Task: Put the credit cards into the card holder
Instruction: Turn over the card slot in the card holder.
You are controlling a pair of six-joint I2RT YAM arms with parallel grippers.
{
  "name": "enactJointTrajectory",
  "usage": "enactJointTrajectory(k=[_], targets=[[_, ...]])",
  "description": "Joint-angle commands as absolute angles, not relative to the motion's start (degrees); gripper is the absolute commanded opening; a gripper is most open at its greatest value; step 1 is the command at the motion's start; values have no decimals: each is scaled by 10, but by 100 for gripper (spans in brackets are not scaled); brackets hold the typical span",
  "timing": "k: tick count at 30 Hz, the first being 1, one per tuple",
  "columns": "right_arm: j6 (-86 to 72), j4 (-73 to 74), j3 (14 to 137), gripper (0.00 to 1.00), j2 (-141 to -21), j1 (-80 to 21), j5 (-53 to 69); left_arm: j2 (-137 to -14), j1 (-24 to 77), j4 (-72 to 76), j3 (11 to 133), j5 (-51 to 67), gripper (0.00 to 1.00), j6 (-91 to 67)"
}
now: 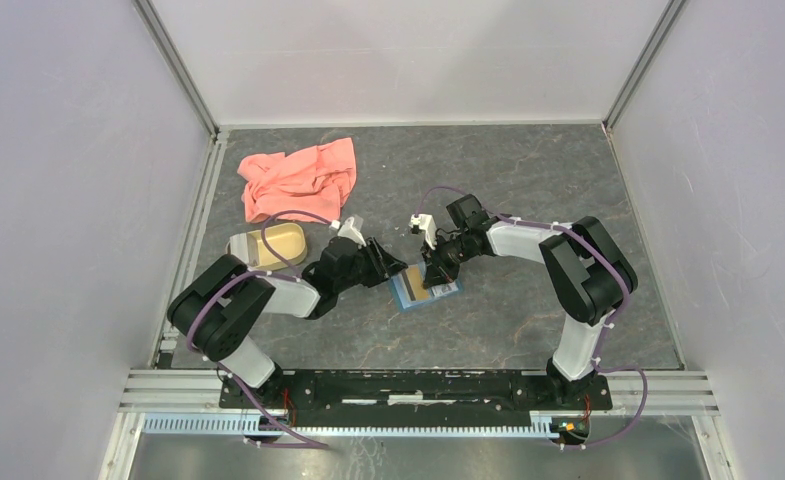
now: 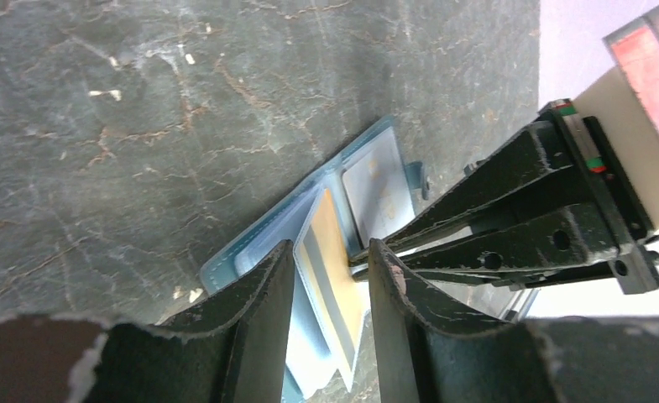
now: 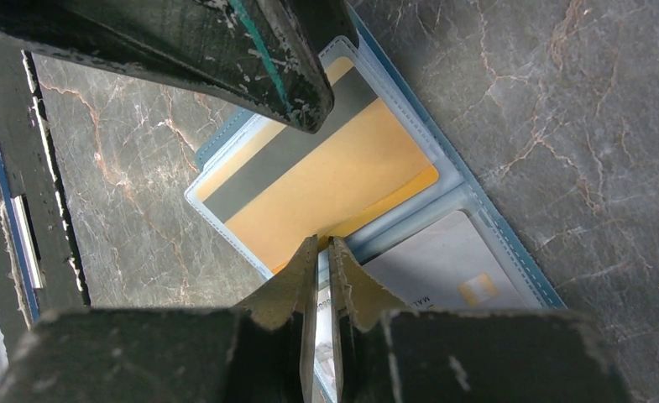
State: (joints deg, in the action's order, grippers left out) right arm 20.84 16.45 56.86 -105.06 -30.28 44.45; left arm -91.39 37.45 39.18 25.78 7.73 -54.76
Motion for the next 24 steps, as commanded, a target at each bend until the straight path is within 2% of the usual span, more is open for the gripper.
enactJointTrajectory(k=[1,5,13,24], targets=[[222,170,579,15,-1062,-305,426,-914,377,459,269,107,44,-552],[236,178,588,18,-1045,-305,436,-910,383,490,261,127,43,-570],[264,184,588,32,-980,-293,415,-934,398,526,271,141,43,-595],[280,204,589,31,-958,-240,424,-996,428,546,324,149,42,-612]])
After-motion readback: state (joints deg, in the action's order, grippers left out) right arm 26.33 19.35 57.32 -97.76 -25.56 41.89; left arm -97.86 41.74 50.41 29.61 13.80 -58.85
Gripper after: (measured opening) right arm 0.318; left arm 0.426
